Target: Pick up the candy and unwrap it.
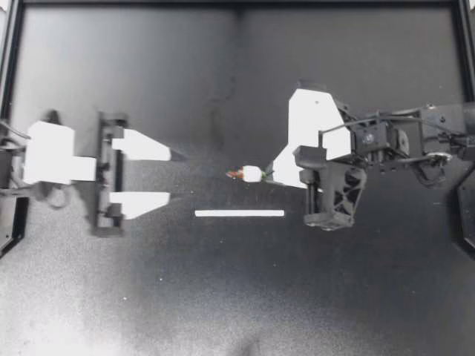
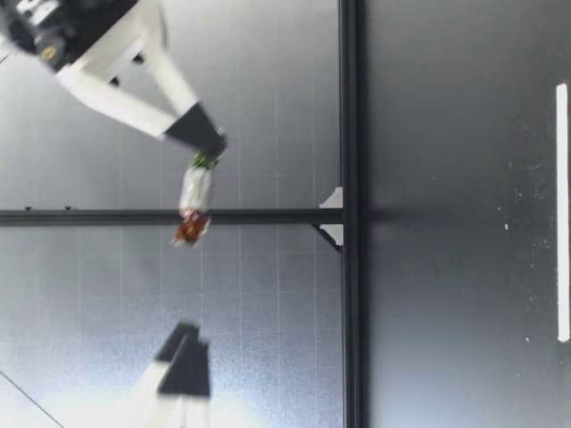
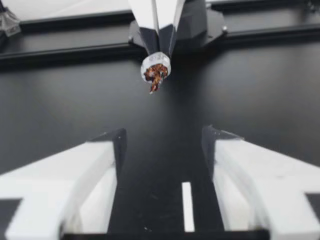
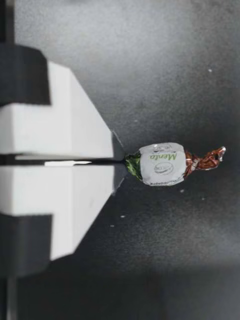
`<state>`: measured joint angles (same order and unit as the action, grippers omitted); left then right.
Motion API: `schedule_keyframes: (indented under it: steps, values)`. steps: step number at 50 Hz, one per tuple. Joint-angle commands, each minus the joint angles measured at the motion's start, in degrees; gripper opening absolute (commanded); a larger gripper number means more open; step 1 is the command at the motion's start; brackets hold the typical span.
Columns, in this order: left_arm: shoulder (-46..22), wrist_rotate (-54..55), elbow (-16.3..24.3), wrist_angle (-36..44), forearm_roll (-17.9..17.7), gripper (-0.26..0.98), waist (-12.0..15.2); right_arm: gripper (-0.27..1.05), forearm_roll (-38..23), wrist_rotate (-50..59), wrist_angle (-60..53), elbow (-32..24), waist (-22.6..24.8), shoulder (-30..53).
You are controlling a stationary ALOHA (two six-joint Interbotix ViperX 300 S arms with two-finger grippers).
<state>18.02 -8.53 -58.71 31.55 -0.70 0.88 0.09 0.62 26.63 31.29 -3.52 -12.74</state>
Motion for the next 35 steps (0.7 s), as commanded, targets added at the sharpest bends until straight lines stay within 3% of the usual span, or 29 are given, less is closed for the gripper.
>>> schedule_keyframes:
  steps: [1, 35]
  values:
    - [-0.7, -0.8, 2.3, 0.6, 0.0, 0.50, 0.1, -0.17, 0.1, 0.0, -0.4, -1.9, 0.2, 0.3]
    - [-5.5, -2.6, 6.0, 0.4, 0.0, 0.48, 0.1, -0.17, 0.1, 0.0, -1.8, -4.0, 0.2, 3.9]
